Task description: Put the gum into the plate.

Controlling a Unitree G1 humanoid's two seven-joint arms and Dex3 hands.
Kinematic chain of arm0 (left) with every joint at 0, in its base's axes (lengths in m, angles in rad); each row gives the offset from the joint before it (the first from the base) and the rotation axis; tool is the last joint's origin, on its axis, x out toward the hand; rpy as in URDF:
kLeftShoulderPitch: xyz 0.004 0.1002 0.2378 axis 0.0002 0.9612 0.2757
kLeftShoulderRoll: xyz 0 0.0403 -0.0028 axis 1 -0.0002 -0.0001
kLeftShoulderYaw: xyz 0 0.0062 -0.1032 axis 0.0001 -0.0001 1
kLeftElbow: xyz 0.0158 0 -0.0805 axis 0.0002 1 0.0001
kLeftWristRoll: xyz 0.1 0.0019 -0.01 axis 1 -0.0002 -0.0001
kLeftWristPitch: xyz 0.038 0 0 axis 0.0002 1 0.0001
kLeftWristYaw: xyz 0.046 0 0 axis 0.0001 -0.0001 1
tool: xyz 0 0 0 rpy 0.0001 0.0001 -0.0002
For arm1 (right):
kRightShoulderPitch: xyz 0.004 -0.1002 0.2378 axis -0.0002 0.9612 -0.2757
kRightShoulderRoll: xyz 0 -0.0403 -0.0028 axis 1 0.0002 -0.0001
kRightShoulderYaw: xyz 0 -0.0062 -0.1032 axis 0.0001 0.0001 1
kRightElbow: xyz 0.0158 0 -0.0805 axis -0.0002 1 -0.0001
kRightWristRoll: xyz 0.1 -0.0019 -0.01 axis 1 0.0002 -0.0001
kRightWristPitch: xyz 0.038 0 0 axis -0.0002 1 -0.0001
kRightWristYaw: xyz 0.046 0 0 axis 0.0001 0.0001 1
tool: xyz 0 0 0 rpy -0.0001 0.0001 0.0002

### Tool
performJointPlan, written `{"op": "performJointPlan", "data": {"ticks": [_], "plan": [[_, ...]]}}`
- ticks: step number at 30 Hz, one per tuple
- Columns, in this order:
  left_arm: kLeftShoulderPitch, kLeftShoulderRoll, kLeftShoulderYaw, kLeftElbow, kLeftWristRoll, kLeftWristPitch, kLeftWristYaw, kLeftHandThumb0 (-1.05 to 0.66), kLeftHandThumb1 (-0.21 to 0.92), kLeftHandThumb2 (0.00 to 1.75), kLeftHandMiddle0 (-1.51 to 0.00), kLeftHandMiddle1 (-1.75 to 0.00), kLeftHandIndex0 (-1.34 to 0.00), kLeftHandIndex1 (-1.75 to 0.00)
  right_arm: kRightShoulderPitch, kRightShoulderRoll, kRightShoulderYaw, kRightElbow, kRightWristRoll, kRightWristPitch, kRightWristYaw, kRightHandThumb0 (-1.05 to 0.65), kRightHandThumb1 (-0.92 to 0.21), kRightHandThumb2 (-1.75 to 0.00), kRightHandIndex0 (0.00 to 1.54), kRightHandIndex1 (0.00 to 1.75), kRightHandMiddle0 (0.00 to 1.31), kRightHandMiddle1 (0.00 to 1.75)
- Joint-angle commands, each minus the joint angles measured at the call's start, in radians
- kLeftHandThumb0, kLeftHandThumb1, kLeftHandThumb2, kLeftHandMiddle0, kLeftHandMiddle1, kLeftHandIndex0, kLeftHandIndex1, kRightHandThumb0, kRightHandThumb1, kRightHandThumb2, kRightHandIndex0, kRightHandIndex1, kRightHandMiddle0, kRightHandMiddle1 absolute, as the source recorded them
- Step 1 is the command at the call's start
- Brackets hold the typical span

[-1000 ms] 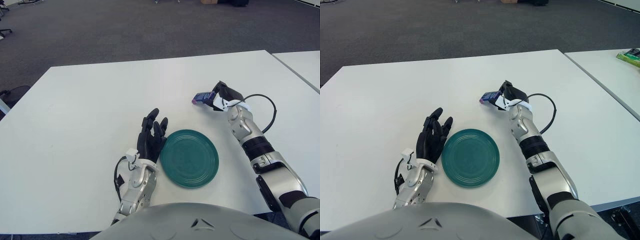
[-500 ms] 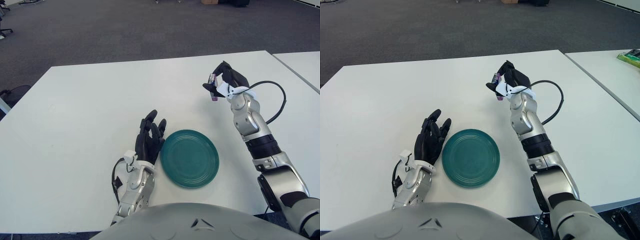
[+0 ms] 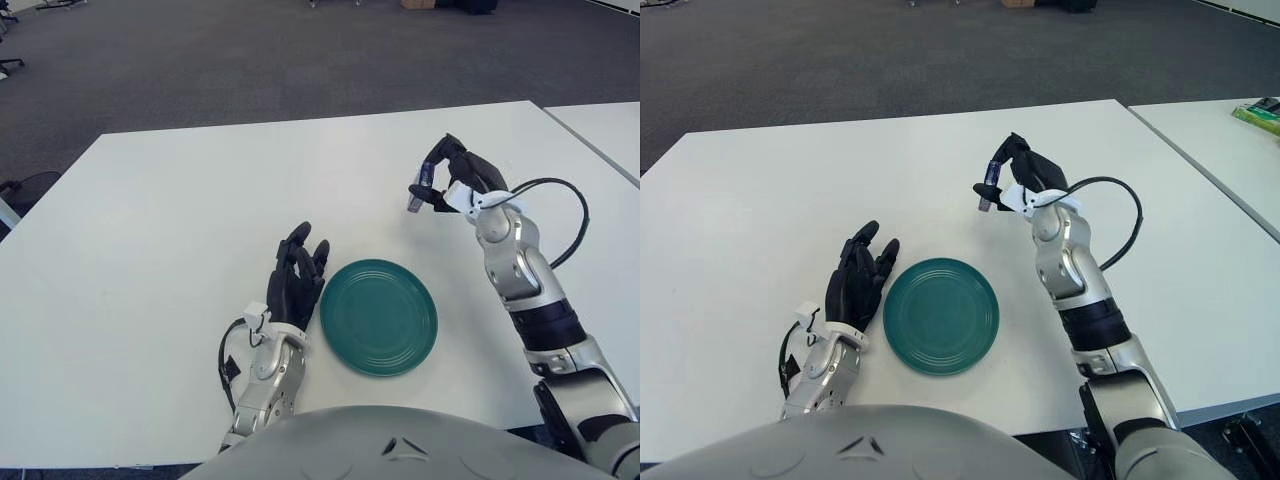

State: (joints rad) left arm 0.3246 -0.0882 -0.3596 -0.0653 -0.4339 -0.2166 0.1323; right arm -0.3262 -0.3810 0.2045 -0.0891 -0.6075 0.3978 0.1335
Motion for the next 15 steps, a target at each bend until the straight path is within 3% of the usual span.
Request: {"op": "performJointPlan", "data": {"ticks": [1, 15], "plan": [[0.011, -0.101, 0.002, 0.003, 0.000, 0.004, -0.005, -0.73, 0.92, 0.83, -0.51, -0.02, -0.06, -0.81, 0.016, -0.013, -0.018, -0.059, 0.017, -0.020, 0.019, -0.37, -0.76, -0.74, 0.60, 1.75, 0.30, 1.75], [0.012, -0.095, 0.015, 0.009, 0.008, 0.011, -0.013, -0.73, 0.92, 0.82, -0.54, -0.03, -0.06, -0.81, 0.142, -0.044, -0.064, -0.286, 0.070, -0.005, 0.152, -0.37, -0.76, -0.74, 0.68, 1.75, 0.30, 1.75]]}}
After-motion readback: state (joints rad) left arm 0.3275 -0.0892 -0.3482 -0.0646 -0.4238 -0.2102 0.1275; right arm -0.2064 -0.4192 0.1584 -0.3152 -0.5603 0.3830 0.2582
